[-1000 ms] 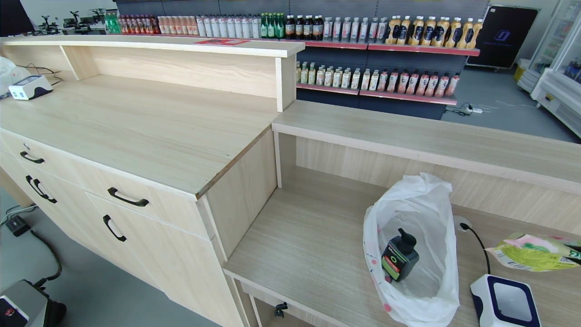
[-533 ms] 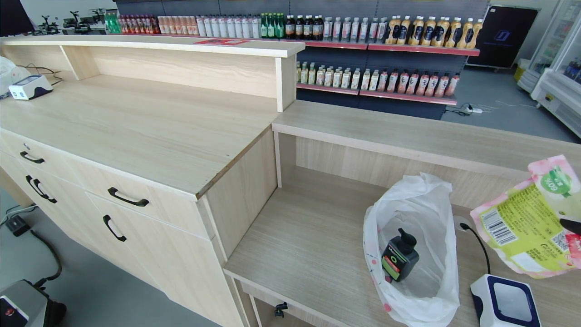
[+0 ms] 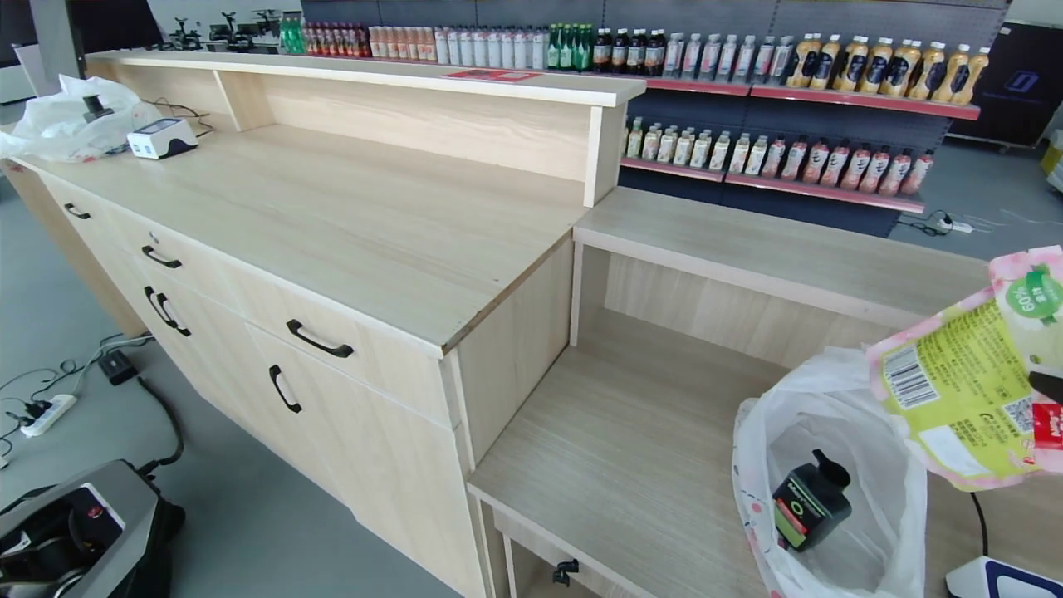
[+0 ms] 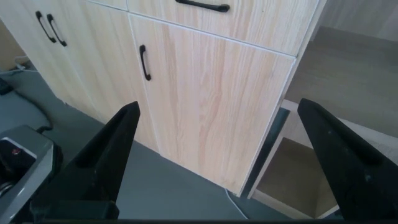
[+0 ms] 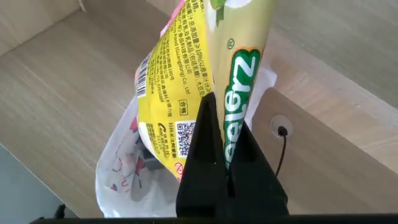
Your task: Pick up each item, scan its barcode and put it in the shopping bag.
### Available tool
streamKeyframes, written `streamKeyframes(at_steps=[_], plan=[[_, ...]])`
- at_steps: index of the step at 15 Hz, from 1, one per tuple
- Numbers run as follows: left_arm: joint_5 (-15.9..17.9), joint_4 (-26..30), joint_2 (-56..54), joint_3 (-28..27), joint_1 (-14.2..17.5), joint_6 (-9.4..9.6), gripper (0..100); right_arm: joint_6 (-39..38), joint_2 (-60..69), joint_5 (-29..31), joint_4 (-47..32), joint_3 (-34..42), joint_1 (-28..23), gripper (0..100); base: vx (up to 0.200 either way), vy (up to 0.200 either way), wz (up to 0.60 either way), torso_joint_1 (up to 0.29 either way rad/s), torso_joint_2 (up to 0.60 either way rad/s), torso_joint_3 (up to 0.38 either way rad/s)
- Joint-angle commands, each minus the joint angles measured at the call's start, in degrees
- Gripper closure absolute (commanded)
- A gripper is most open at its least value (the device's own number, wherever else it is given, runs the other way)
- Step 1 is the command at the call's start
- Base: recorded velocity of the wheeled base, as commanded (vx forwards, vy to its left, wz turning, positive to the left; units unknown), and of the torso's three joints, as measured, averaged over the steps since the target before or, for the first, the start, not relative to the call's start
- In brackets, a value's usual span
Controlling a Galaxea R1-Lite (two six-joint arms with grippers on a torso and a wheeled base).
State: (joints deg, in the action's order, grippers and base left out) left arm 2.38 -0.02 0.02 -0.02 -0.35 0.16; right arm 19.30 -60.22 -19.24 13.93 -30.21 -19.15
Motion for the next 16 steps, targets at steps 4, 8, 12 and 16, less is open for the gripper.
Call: streamKeyframes(at_steps=[4,8,12,16], plan=[[0.00,0.02,0.06,0.02,0.00,0.02,0,-0.40,-10.35,0.52,3.38,2.08,1.22,100,0.000,0.000,0.00,0.000,0.00,0.000],[0.00,0.02,0.06,0.02,0.00,0.02,0,-0.40,-13.43,0.52,5.31,4.28,0.69,100,0.000,0.000,0.00,0.000,0.00,0.000],[0.08,0.02,0.06,0.02,0.00,0.02,0,-0.40,-16.77,0.52,5.40,4.46,-1.59,100,0.000,0.000,0.00,0.000,0.00,0.000],[0.00,0.02,0.06,0.02,0.00,0.02,0,-0.40,-20.37,0.43,7.78,4.28,-1.77,100,0.000,0.000,0.00,0.000,0.00,0.000]])
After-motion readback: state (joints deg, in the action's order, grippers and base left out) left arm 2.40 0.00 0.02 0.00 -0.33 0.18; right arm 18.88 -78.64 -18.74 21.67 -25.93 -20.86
